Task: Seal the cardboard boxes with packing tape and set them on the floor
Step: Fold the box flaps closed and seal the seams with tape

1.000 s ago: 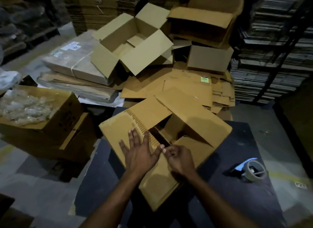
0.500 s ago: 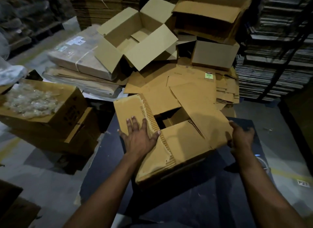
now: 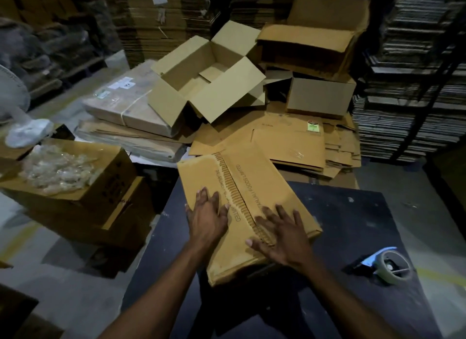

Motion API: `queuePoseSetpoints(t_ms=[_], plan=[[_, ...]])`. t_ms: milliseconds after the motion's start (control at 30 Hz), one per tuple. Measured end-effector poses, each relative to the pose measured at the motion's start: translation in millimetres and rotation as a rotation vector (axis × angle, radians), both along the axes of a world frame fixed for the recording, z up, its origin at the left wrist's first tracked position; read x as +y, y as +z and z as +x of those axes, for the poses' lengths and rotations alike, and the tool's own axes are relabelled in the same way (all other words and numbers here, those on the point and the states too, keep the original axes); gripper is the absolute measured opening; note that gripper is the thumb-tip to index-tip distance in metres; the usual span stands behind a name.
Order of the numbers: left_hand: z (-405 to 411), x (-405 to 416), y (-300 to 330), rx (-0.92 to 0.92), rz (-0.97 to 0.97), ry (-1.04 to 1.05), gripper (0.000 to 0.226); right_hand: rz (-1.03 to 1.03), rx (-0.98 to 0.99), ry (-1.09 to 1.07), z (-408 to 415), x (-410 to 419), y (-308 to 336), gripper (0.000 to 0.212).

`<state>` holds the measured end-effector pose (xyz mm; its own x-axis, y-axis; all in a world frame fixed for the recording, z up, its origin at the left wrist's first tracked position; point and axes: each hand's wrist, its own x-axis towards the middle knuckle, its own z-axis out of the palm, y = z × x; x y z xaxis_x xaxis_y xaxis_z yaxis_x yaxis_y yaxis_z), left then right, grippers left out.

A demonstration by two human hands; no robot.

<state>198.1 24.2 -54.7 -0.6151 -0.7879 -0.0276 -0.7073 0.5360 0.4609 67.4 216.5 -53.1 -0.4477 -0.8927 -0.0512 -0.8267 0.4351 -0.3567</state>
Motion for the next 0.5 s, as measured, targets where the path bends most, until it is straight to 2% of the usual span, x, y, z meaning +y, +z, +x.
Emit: queuePoseSetpoints(t_ms=[100,167,267,300,367,433,500], plan=[[14,18,-6,-0.047,-0.03,-0.094,0.059,0.011,0.042,0.003,-16,9,-5,0.102],[24,35,-7,-0.087,-0.009,-0.149,0.063,0.052,0.041,0.078,-39,15,-6,0.099],[22,53,2,-0.233,-0.193,-0.193,0.069,0.121,0.017,0.215,-69,17,1,0.101],[16,55,6,-0.214,-0.263,-0.232,0.073,0.157,0.029,0.243,-75,15,4,0.104],[-3,51,6,-0.139,-0.297,-0.438,0.086,0.203,0.062,0.272,-78,12,8,0.105],[-24,41,1,-0.166,-0.264,-0.66,0.094,0.173,0.092,0.284,-72,16,5,0.086],[-39,35,-4,-0.243,-0.256,-0.743,0.093,-0.008,-0.015,0.23,-66,33,-4,0.063]])
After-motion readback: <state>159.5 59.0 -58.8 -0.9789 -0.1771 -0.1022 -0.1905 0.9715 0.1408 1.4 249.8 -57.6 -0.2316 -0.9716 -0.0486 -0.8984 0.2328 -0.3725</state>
